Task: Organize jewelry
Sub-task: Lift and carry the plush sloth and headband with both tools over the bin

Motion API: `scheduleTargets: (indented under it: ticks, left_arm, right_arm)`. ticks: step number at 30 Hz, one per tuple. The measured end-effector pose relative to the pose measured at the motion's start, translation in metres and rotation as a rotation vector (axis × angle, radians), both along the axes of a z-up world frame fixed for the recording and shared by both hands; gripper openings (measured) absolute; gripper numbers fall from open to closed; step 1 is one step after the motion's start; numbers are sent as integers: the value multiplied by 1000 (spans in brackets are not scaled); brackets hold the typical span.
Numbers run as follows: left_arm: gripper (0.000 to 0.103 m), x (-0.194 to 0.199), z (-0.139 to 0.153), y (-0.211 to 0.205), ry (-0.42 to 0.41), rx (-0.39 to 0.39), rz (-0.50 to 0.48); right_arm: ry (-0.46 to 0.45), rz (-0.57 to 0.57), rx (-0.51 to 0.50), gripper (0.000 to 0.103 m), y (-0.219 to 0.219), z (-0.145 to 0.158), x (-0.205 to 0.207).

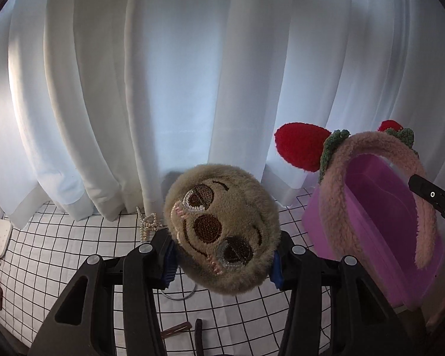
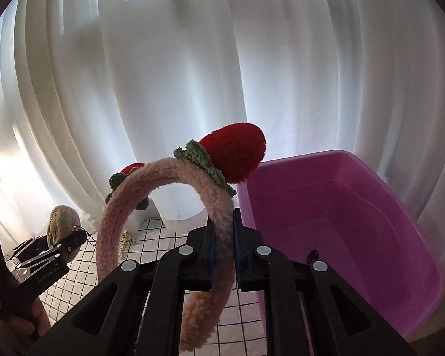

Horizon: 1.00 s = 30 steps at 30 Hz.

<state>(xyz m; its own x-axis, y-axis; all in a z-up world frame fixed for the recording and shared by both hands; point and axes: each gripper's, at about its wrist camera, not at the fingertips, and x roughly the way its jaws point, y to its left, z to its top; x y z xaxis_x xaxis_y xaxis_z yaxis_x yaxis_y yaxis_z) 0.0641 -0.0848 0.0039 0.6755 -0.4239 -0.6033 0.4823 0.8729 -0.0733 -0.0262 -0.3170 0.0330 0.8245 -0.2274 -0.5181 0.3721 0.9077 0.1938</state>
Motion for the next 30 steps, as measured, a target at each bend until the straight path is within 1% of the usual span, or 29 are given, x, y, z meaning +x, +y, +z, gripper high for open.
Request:
scheduleTargets:
  ticks: [4, 6, 9, 13, 17, 21, 25, 30]
  left_arm:
    - [46, -12, 11, -55, 7, -26, -107]
    - [46, -19, 14, -83, 1, -22, -154]
    - [46, -26, 12, -124, 13, -10, -221]
    - [46, -31, 5, -172, 40, 7, -276]
    - [46, -36, -8, -212, 61, 43, -306]
    - [48, -42, -24, -248, 59, 111, -341]
    - [50, -42, -33, -264, 76, 148, -338]
    - [54, -40, -43, -274, 90, 192, -313]
  right_arm:
    - [-5, -92, -10, 10, -43, 8, -28]
    - [3, -131, -9, 10, -63, 7, -40]
    - [21, -185, -1, 10, -94, 0, -55]
    - [66, -222, 22, 10, -127, -15, -70]
    - [131, -215, 37, 10, -144, -38, -68]
    - [182, -188, 56, 11, -155, -56, -63]
    - [210, -162, 64, 12, -159, -68, -61]
    - [244, -130, 64, 15, -164, -73, -52]
